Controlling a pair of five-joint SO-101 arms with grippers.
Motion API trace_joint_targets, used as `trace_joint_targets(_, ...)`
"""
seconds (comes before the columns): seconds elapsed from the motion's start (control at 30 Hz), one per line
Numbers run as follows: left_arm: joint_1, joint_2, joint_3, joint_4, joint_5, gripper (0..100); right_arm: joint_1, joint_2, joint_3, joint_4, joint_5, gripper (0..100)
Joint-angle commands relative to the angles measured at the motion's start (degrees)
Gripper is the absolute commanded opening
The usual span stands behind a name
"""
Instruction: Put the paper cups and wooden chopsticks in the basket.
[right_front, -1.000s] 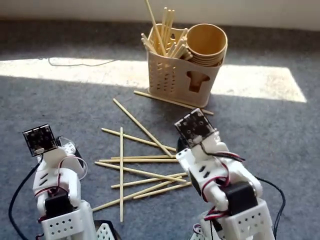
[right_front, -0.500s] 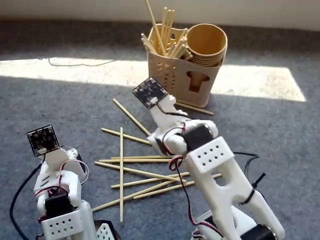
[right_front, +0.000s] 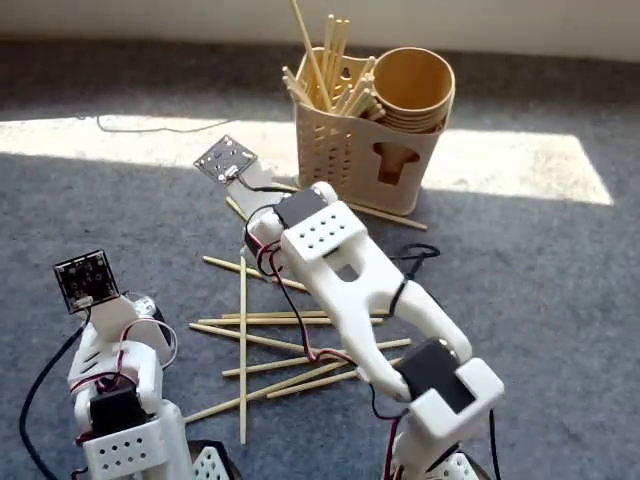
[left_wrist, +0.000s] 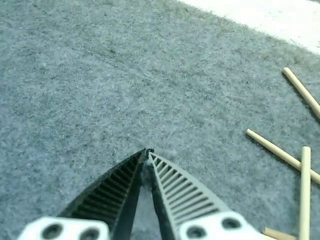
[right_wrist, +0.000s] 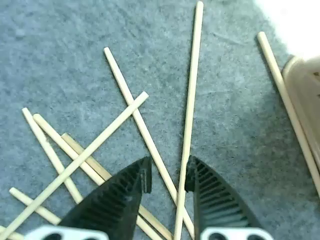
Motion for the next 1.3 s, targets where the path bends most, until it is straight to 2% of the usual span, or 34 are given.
trace_joint_targets(0.0, -0.4, 0.13, 1.19, 0.18, -0.53, 1, 1.19, 5.58, -6.73, -0.22, -0.44, 12.3)
trace_joint_targets(0.43, -0.48, 0.04, 1.19, 0.18, -0.53, 1, 4.7, 21.58, -18.24, -0.13, -0.44, 11.7)
trace_joint_targets(0.6, -0.66, 0.04, 1.19, 0.18, -0.53, 1, 4.97, 24.22, -18.86, 0.22, 1.58, 0.6)
trace_joint_targets(0.67, -0.4, 0.04, 1.19, 0.18, -0.53, 1, 4.97, 23.78, -18.68, 1.63, 3.25, 0.6)
trace_joint_targets(0.87, 0.22, 0.04, 1.19, 0.18, -0.44, 1, 4.97, 18.24, -18.24, 5.05, 1.14, 0.6)
trace_joint_targets(1.0, 0.57, -0.22, 1.19, -0.18, -0.18, 1, 4.97, 13.23, -12.7, 5.85, 1.14, 0.6)
trace_joint_targets(1.27, 0.48, -0.04, 1.19, 2.29, -0.18, 1, 4.88, -0.84, 3.38, -1.8, 1.14, 0.6)
